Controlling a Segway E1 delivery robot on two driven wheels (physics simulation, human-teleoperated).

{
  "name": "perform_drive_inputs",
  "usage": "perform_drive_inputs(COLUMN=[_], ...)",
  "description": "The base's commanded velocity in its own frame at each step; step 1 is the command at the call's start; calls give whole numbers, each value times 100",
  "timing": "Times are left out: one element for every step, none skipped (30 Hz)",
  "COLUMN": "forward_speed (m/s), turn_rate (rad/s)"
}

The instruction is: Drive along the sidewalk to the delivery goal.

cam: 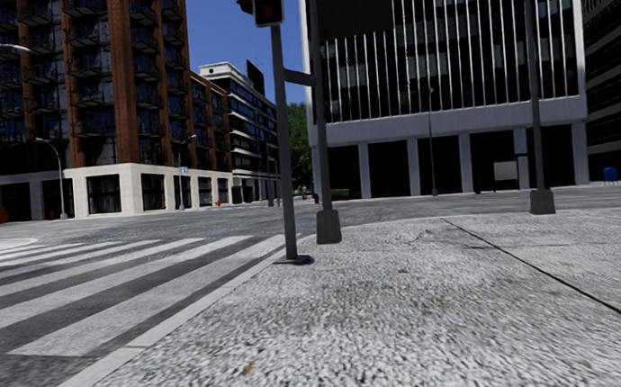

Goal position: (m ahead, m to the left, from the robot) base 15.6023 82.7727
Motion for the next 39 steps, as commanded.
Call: perform_drive_inputs(forward_speed=[200,200,200,200,200,200,200,200,200,200,200,200,200,200,200,200,200,200,200,200,200,200,200,200,200,200,200,200,200,200,200,196,192,192,188,182,178,178,171], turn_rate=[41,41,41,43,46,48,48,48,49,49,49,49,56,57,58,58,58,58,58,58,58,58,60,63,63,64,64,64,65,65,65,66,66,66,66,66,66,66,66])
